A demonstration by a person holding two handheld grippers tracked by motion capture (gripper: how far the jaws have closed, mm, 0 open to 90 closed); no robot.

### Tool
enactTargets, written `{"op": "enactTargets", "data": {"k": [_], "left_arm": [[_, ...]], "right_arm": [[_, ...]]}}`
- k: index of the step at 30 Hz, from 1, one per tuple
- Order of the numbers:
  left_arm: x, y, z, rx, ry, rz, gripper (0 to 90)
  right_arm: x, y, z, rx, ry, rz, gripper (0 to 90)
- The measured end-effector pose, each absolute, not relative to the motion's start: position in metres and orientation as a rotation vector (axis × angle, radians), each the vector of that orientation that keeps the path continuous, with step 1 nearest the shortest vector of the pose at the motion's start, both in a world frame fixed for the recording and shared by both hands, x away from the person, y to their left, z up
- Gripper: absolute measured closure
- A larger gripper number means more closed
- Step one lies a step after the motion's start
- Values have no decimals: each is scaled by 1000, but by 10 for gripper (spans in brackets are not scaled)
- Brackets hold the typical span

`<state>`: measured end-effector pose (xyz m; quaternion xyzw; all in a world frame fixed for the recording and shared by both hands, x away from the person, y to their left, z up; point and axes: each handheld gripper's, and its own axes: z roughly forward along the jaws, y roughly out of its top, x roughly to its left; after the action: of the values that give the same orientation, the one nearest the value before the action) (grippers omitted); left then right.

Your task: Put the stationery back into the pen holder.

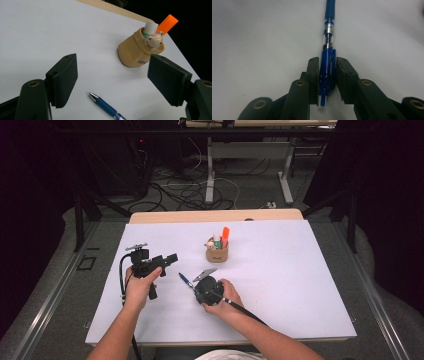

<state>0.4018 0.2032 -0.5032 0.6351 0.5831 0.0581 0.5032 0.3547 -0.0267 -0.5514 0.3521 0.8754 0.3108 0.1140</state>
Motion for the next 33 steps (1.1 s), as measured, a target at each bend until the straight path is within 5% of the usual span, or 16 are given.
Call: {"op": "enactTargets", "data": {"k": [33], "left_arm": [[402,202,-504,1559,1420,129,255]], "right_arm": [[346,-35,-552,1105,2443,1038,755]]}}
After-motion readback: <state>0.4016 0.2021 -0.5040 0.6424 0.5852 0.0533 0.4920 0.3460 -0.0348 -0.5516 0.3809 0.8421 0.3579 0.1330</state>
